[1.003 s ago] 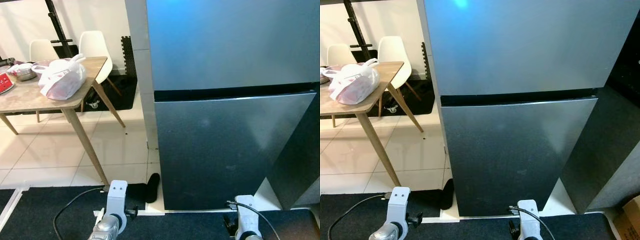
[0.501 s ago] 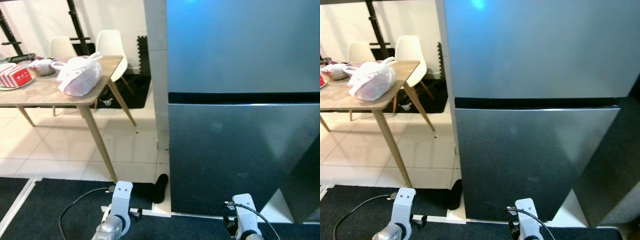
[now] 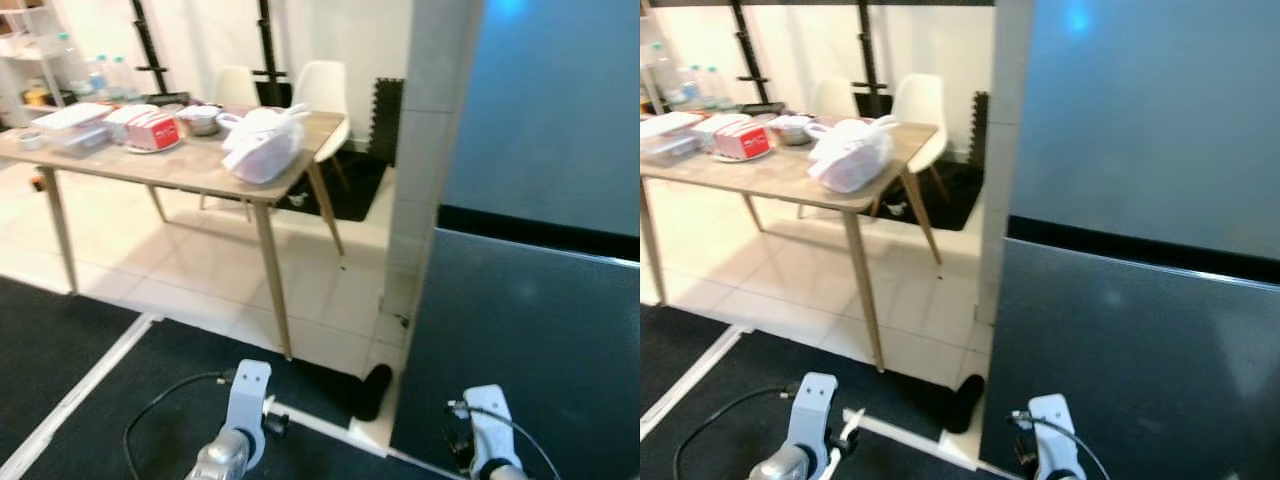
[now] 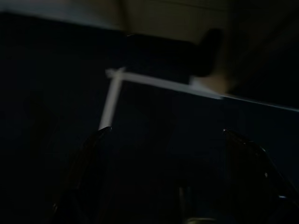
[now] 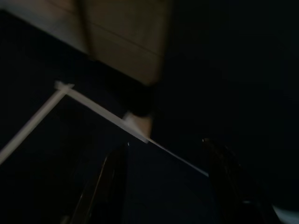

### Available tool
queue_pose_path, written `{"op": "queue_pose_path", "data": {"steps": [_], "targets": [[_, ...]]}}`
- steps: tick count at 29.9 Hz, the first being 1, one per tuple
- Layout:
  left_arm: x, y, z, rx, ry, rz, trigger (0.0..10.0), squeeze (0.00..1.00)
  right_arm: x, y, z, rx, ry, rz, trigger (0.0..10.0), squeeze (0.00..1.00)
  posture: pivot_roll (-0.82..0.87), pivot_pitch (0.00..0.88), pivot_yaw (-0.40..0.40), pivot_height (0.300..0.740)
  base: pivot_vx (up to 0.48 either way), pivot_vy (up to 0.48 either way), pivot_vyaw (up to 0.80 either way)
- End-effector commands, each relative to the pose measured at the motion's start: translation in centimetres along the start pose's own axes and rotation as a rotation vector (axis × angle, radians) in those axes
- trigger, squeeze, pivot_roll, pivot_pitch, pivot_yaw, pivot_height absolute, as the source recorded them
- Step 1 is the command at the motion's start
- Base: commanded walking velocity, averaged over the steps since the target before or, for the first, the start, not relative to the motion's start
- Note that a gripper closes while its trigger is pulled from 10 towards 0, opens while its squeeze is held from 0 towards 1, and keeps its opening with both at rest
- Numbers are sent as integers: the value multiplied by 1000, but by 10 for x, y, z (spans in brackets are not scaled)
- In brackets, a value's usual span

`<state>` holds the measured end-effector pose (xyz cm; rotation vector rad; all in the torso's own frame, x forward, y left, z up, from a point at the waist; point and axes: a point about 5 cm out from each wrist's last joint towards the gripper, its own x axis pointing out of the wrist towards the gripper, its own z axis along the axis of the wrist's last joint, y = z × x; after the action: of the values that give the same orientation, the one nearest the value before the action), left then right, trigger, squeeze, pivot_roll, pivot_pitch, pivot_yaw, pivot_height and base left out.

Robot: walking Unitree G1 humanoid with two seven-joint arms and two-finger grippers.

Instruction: Restocking fridge

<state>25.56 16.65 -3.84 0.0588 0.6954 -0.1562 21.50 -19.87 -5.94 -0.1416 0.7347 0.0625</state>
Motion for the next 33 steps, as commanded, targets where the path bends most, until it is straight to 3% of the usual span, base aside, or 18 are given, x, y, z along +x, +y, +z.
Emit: {"op": "queue_pose_path", "data": {"steps": [1,8,33], "targets": [[0,0,0,0,-4,2,10000,0,1,-1,3,-10,-10,1,10000,0,-56,0,17,740,0,0,800],[1,-7,4,-20,-30,-33,10000,0,1,-1,4,-10,-13,2,10000,0,-56,6,18,740,0,0,800],[2,-13,5,24,-33,-39,10000,0,2,-2,9,-17,-26,18,10000,0,-62,15,9,740,0,0,800]]}}
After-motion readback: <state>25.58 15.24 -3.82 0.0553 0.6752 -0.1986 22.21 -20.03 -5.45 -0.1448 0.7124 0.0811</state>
